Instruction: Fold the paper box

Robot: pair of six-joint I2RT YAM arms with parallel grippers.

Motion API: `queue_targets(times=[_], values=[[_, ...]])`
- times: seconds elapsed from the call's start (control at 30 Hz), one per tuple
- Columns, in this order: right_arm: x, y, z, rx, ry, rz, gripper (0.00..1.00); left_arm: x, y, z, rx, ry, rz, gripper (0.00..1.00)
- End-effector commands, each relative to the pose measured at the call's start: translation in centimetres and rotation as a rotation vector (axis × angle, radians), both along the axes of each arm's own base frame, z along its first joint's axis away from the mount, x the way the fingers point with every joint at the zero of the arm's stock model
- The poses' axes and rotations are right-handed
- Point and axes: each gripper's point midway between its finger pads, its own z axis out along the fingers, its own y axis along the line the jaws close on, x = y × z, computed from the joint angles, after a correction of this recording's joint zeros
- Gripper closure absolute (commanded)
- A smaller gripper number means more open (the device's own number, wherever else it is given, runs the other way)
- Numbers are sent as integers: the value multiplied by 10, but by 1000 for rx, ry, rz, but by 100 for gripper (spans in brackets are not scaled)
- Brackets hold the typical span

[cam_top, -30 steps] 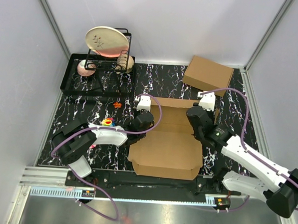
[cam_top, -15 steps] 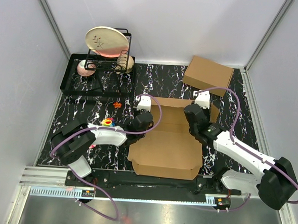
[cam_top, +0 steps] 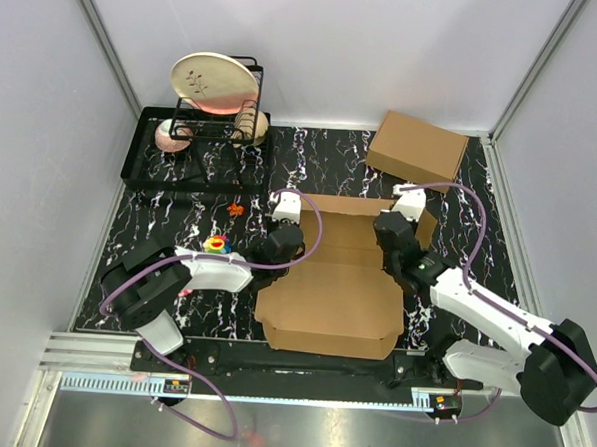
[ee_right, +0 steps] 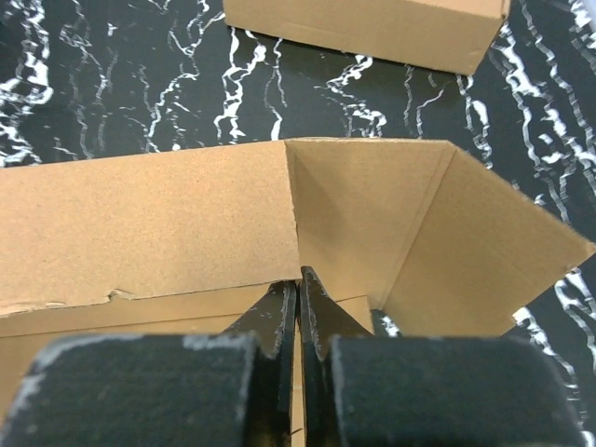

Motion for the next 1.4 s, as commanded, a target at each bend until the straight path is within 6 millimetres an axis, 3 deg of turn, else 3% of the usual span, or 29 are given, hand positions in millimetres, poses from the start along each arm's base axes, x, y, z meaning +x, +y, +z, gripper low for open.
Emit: queue_targets(times=[0.0, 0.1, 0.13, 0.2, 0.3, 0.4, 0.47, 0.6, 0.8, 0.97, 1.17, 1.37], values=[[-4, 17, 1, 239, -16, -2, 100, 1, -2, 12, -25, -33, -10, 100], [-7, 26, 2, 332, -17, 13, 97, 2, 0, 11, -22, -33, -3, 100], [-9, 25, 2, 324, -12, 15, 90, 1, 0, 10, -16, -32, -3, 100], [-11, 17, 14, 304, -31, 0, 64, 1, 1, 12, -14, -35, 3, 100], [-22, -14, 33, 227, -64, -82, 47, 2, 3, 14, -9, -34, 16, 100], [-37, -36, 43, 208, -90, -120, 43, 4, 1, 17, -23, -24, 21, 100], [-47, -44, 44, 233, -94, -139, 41, 6, -2, 19, -30, -6, 17, 100], [-57, -49, 23, 246, -53, -162, 40, 8, -13, 21, -76, 59, -14, 100], [-63, -33, -21, 321, 71, -163, 44, 11, -25, 22, -118, 178, -85, 100], [-66, -28, -51, 368, 104, -178, 46, 7, -28, 9, -84, 239, -95, 100], [-69, -31, -64, 372, 128, -220, 48, 8, -18, -6, -44, 269, -31, 100], [-75, -31, -73, 354, 196, -247, 48, 10, 2, 0, -58, 228, 78, 100]])
